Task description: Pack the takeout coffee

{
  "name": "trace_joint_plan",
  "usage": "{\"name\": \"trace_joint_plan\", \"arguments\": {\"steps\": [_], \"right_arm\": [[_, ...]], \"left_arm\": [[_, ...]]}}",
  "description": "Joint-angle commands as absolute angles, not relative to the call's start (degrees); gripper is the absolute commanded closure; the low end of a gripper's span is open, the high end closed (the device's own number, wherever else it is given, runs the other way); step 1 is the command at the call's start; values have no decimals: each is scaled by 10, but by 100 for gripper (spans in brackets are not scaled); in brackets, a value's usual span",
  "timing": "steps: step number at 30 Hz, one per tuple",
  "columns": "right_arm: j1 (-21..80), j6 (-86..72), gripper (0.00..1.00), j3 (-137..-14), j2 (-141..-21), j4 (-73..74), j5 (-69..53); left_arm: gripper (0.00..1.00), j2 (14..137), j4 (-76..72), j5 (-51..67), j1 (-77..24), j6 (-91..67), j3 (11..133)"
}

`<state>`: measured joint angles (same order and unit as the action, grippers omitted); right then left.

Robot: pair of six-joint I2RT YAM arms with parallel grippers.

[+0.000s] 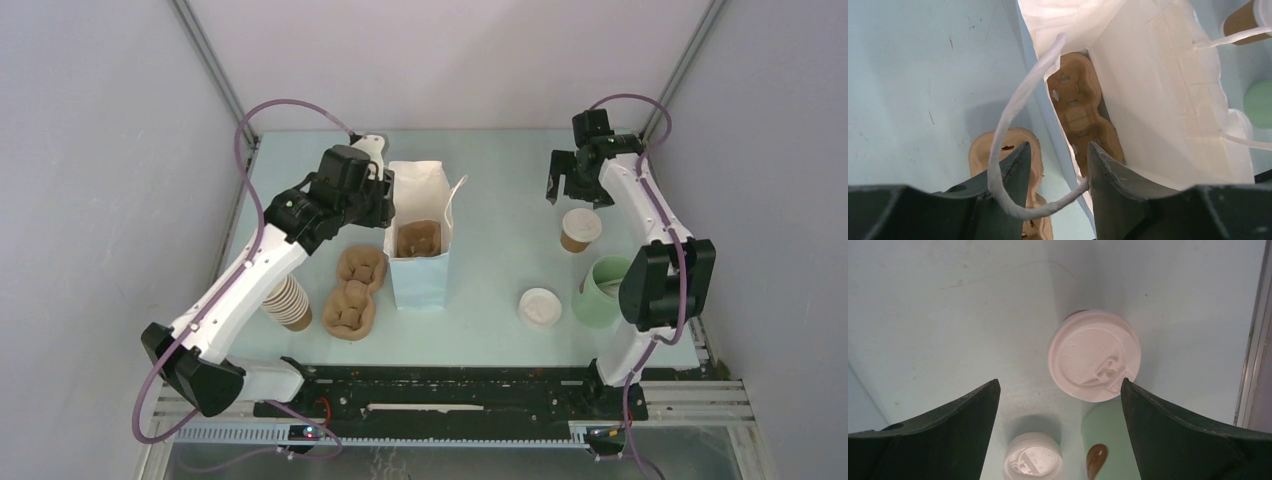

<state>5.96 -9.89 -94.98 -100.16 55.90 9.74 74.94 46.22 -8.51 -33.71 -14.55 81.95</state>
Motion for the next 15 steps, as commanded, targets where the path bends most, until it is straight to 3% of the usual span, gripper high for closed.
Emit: {"name": "trace_joint_plan", "arguments": {"steps": [1, 15], "right_arm": [[25, -91, 0, -981, -1017, 595, 83], [-28, -64, 0, -976, -1052, 590, 6]], "left_arm": [[49, 725, 436, -70, -335, -142, 811], [48, 714, 431, -42, -331, -145, 808]]}}
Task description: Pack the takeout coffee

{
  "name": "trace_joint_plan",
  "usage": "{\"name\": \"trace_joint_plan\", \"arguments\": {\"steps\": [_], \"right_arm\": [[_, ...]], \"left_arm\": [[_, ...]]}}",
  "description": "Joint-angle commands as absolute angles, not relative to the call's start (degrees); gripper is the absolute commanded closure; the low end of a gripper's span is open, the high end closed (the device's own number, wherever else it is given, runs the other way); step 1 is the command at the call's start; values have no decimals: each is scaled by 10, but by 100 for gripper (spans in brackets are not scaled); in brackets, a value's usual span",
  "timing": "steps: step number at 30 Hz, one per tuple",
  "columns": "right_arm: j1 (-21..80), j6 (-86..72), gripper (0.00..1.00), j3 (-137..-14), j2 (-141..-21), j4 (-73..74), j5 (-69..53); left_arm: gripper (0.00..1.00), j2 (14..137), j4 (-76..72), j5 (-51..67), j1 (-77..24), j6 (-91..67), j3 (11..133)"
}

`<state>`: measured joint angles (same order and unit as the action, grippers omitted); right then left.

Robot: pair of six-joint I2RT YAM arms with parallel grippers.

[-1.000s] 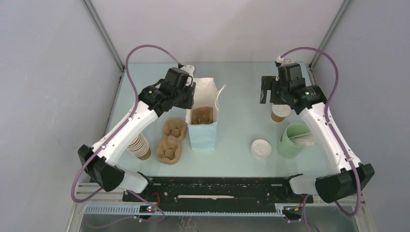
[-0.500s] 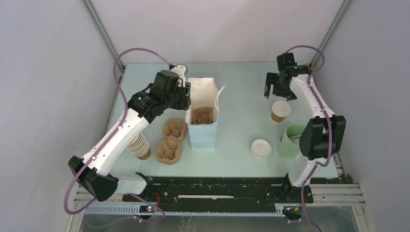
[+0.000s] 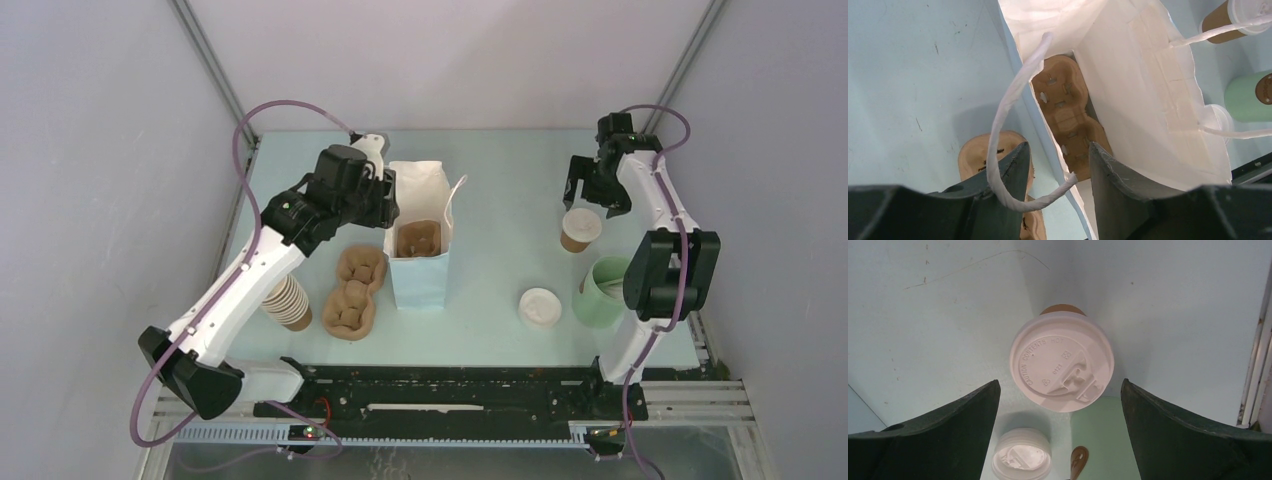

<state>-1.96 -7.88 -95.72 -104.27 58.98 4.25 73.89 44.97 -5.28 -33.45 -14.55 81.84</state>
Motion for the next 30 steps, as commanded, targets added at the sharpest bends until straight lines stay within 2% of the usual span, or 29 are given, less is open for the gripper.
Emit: {"name": "trace_joint_plan", "arguments": {"steps": [1, 18, 30], "right_arm": [[-29, -63, 0, -977, -1055, 589, 6], [-32, -57, 0, -945, -1061, 586, 40], [-31, -57, 2, -935, -1061, 576, 19]], "left_arm": [[47, 714, 431, -42, -331, -145, 808], [46, 715, 429, -40, -330, -145, 805], [46, 713, 429, -40, -330, -144, 806]]}}
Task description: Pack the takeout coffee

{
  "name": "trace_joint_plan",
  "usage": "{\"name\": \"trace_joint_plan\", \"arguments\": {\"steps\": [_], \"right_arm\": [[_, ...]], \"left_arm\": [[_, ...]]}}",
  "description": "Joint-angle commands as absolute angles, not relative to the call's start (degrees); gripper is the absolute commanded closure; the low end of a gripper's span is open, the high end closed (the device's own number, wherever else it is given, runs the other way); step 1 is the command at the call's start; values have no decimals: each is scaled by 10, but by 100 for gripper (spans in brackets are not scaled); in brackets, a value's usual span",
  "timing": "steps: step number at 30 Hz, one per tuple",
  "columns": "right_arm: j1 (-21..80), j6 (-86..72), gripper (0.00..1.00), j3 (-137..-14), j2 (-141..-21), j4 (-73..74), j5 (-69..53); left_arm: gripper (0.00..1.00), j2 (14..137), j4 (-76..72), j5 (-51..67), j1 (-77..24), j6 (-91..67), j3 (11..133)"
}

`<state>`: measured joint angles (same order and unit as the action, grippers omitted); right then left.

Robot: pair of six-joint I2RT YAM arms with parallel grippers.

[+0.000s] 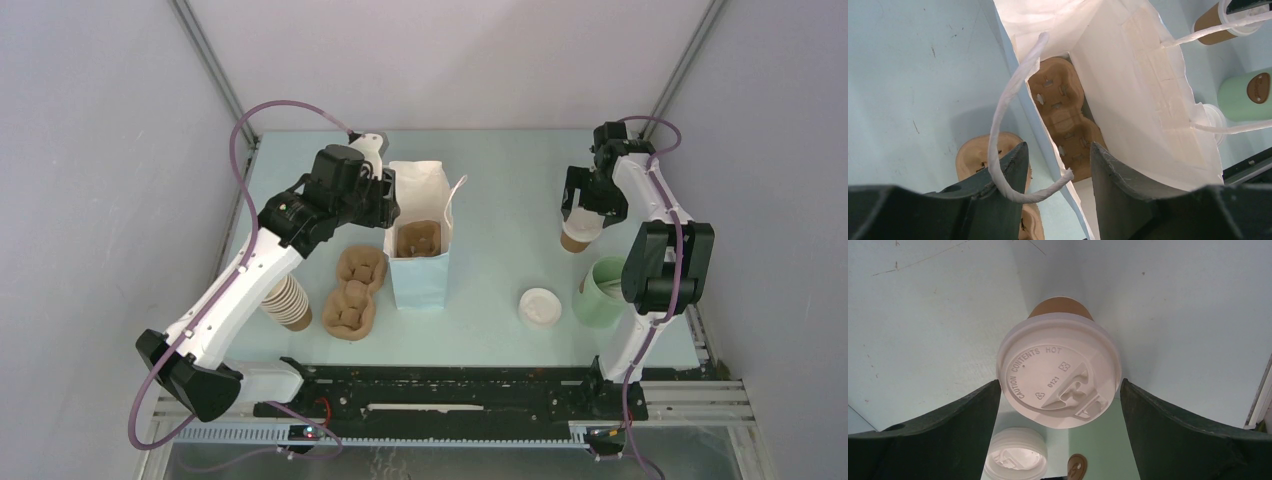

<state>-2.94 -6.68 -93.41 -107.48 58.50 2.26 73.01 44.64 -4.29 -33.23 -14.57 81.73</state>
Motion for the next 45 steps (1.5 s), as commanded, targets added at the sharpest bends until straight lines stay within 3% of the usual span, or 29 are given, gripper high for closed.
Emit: {"name": "trace_joint_plan", "arguments": {"steps": [1, 27, 35, 39, 45], "right_arm": [[-31, -56, 2, -935, -1061, 576, 20], [-23, -53, 6, -952, -1091, 582, 32], [-19, -54, 18, -955, -1080, 586, 27], [-3, -59, 20, -952, -1041, 587, 41], [53, -80, 26, -929, -956, 583, 41]], "left_arm": [[46, 713, 429, -40, -330, -144, 805], [45, 712, 429, -40, -329, -143, 804], [44, 710, 429, -42, -329, -144, 805], [37, 708, 429, -46, -329, -145, 806], [15, 679, 432, -93, -328, -152, 808]]}}
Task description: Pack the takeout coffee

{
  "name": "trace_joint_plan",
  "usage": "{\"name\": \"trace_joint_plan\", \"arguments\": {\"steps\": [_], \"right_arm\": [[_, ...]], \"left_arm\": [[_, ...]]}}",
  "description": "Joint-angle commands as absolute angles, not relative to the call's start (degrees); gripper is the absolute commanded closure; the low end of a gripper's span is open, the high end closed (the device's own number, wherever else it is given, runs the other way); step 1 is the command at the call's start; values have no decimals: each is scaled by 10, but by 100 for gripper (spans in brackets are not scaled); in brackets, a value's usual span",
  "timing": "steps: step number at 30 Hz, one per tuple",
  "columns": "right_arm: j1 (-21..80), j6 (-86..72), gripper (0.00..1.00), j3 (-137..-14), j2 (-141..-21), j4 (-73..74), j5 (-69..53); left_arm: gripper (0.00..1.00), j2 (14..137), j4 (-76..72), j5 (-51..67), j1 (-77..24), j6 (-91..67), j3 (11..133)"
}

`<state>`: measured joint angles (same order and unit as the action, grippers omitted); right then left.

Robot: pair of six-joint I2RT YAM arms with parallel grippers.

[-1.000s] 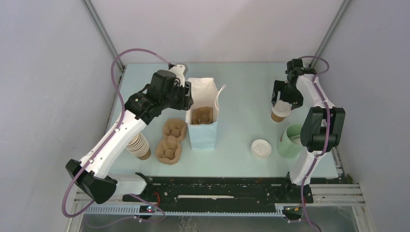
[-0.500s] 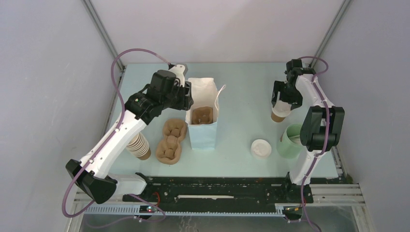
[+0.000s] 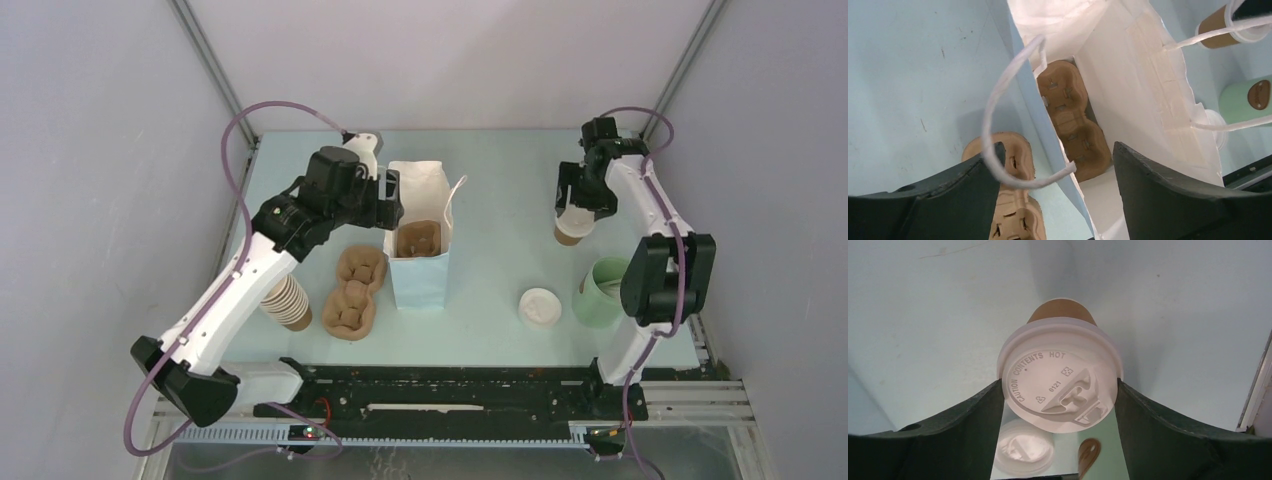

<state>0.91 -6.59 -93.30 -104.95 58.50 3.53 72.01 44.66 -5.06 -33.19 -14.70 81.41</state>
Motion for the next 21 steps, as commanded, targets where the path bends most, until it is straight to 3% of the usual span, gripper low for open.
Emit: {"name": "trace_joint_plan", "arguments": {"steps": [1, 5, 12, 19, 21], "right_arm": [[67, -84, 26, -925, -939, 581, 42], [122, -86, 26, -907, -884, 574, 38], [174, -74, 27, -902, -805, 570, 22], [209, -68, 28, -878, -709, 554, 16], [213, -65, 28, -870, -684, 551, 6]], "left_arm": [[14, 674, 436, -105, -329, -156, 812], [13, 656, 452, -140, -322, -172, 817], [26, 693, 469, -181, -316, -175, 838], [64, 744, 423, -131, -315, -120, 900], [83, 775, 428, -89, -314, -101, 940]]}}
